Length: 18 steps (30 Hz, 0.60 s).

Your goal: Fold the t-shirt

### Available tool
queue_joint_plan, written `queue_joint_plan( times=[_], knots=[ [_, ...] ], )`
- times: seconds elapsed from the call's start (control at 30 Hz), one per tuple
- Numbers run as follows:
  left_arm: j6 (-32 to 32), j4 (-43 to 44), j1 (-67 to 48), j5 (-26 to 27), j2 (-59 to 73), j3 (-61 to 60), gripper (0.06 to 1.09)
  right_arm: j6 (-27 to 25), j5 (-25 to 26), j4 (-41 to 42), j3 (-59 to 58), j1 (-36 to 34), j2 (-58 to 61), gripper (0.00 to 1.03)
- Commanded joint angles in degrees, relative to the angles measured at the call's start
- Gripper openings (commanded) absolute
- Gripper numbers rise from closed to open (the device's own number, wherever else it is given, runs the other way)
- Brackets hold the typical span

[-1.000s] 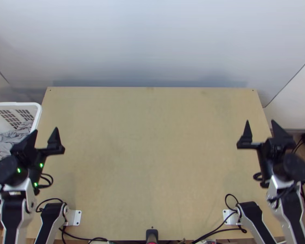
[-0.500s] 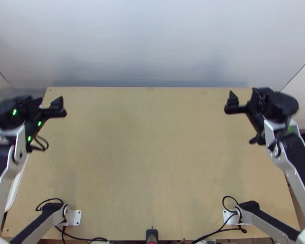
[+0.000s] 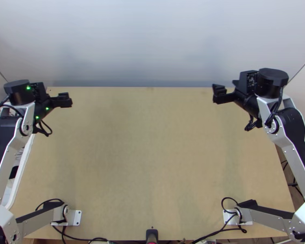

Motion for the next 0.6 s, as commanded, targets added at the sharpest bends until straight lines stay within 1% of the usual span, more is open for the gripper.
queue_joint_plan(
  times=[0.0, 0.13, 0.33, 0.47, 0.57],
  knots=[
    [2.68, -1.9, 7.3, -1.34, 1.27, 0.46, 1.04, 2.93, -6.08, -5.98, 6.04, 3.83, 2.15, 0.96],
    [8.39, -2.86, 15.39, -1.34, 2.94, -0.85, 1.04, 4.86, -8.27, -9.14, 10.43, 6.47, 4.43, 0.96],
    [15.33, -2.86, 26.99, -0.9, 9.71, -1.82, 1.04, 4.95, -8.45, -12.22, 16.23, 9.46, 7.95, 0.96],
    [17.71, -1.1, 33.05, -0.73, 16.91, -0.06, 1.04, 4.95, -8.36, -13.1, 17.9, 9.99, 9.36, 0.96],
    [17.71, -0.93, 36.13, -0.64, 22.63, 3.72, 1.04, 4.86, -8.36, -13.54, 17.9, 10.69, 9.79, 0.96]
  ],
)
